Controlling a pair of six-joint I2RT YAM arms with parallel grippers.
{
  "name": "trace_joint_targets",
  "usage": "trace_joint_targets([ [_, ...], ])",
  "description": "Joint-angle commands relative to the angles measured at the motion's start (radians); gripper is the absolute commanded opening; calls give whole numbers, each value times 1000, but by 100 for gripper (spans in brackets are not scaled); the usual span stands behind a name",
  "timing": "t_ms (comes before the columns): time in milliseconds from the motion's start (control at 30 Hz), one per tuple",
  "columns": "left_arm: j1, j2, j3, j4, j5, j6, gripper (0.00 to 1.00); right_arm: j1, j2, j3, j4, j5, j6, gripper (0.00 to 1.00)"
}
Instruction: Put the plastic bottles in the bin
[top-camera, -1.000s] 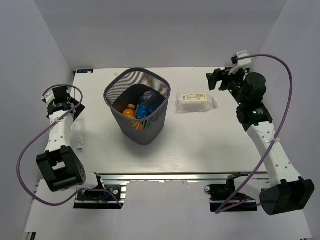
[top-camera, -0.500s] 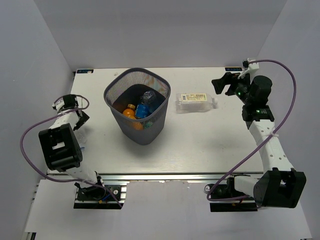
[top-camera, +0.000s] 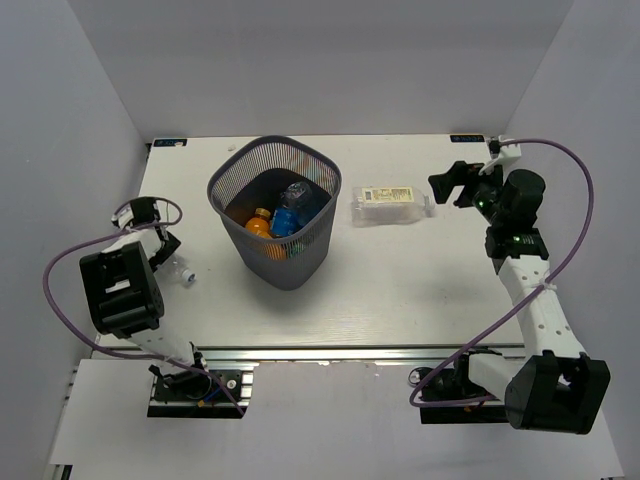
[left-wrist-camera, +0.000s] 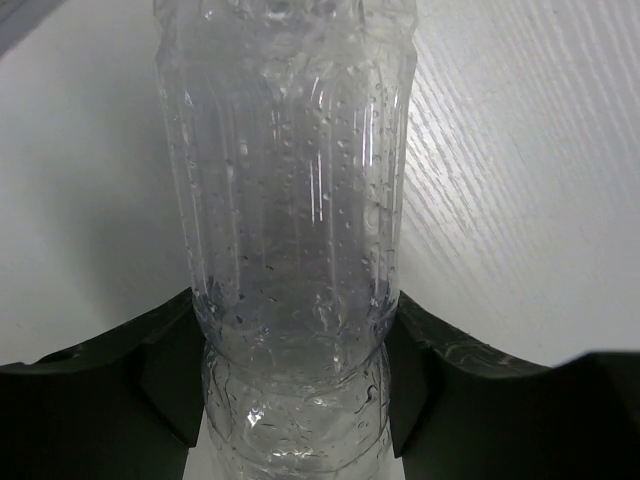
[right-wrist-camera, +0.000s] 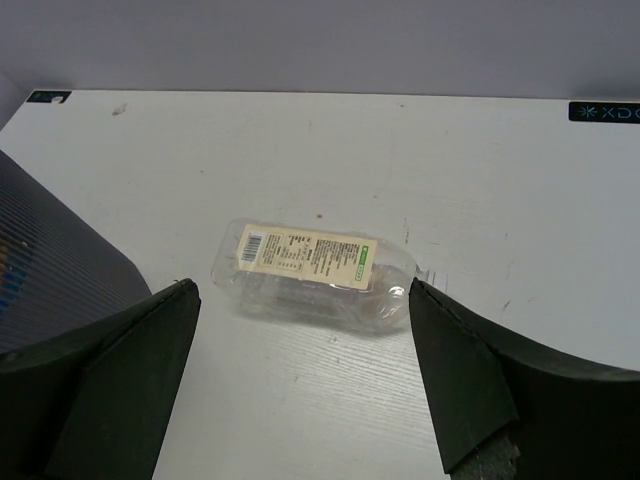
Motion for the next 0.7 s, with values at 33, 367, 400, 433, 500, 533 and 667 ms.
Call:
trace_joint_targets([
  [33, -3, -114, 8, 17, 98, -16, 39, -3, -35, -28, 38, 19, 8, 89],
  [367, -142, -459, 267, -73, 153, -105, 38, -10, -18, -20, -8, 56, 89, 89],
  [400, -165, -482, 290, -70, 135, -112, 39, -10, -22, -23, -8, 51, 88, 89],
  [433, -192, -500, 339, -64, 127, -115, 39, -10, -25, -26, -4, 48, 82, 89],
  [500, -265, -522, 386, -41, 154, -117, 39, -10, -24, -29, 8, 11, 59, 89],
  [533, -293, -522, 406, -17, 179, -117, 39, -10, -22, -25, 5, 0, 42, 89],
  [667, -481, -495, 480, 69, 237, -91, 38, -10, -16, -3, -21, -56, -134, 90],
])
